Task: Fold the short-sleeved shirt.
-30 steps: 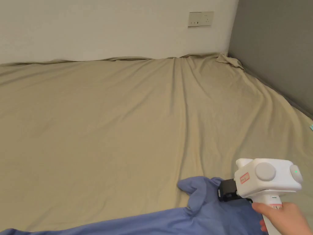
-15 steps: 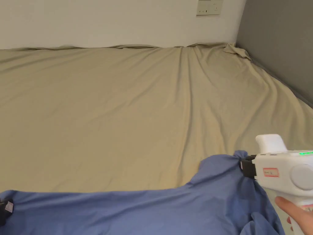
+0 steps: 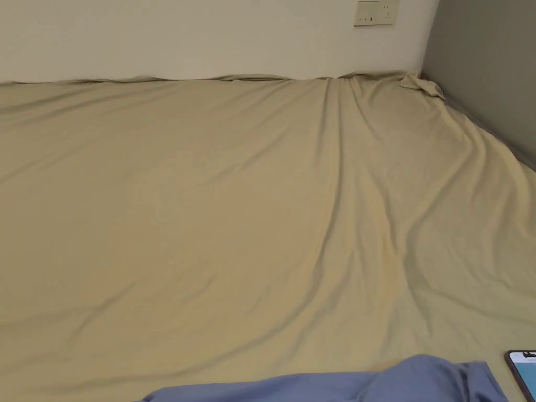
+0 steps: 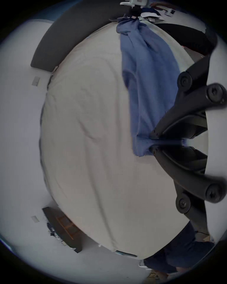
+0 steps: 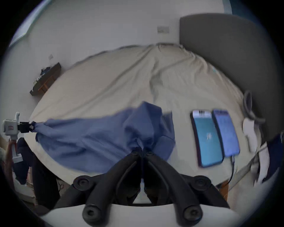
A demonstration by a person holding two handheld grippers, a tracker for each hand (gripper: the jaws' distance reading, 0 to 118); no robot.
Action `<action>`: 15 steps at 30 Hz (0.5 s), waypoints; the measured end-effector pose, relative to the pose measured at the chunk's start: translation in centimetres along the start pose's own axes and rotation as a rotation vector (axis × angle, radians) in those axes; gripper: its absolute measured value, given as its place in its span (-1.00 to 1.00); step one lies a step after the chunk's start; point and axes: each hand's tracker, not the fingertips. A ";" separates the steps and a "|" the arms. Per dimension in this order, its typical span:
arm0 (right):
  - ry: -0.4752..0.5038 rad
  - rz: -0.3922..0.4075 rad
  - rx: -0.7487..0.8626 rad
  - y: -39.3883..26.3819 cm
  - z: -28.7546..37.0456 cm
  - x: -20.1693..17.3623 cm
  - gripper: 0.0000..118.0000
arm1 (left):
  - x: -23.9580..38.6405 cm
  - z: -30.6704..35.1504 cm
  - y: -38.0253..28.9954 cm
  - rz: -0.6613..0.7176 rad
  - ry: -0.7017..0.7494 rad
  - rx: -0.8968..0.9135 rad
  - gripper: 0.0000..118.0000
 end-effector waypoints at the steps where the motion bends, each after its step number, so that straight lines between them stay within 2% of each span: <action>1: -0.010 -0.015 -0.017 -0.7 -0.7 0.4 -0.94 | -0.2 -0.6 -0.5 -0.001 0.004 -0.015 -0.90; 5: -0.016 -0.068 -0.047 -1.4 -3.0 1.4 -0.94 | 0.0 -2.6 -0.9 -0.002 0.018 -0.078 -0.90; 9: -0.018 -0.068 -0.047 -0.7 -2.9 1.0 -0.91 | 0.1 -4.0 -1.0 0.001 0.031 -0.091 -0.87; 10: -0.013 -0.076 -0.061 -0.4 -2.7 1.0 -0.61 | 0.0 -4.0 -1.1 0.018 0.027 -0.082 -0.62; 11: -0.030 -0.078 -0.068 -0.3 -2.5 0.9 0.07 | -0.1 -3.9 -1.2 0.037 0.023 -0.074 0.01; 12: -0.060 -0.085 -0.075 -0.4 -2.0 0.8 0.57 | -0.1 -3.6 -1.3 0.043 0.032 -0.069 0.32; 13: -0.054 -0.089 -0.070 -0.3 -1.1 0.8 0.79 | -0.1 -2.8 -1.6 0.044 0.036 -0.047 0.35; 15: -0.009 -0.118 -0.007 0.2 1.5 0.3 0.80 | 0.1 -0.1 -1.6 0.056 0.045 0.040 0.35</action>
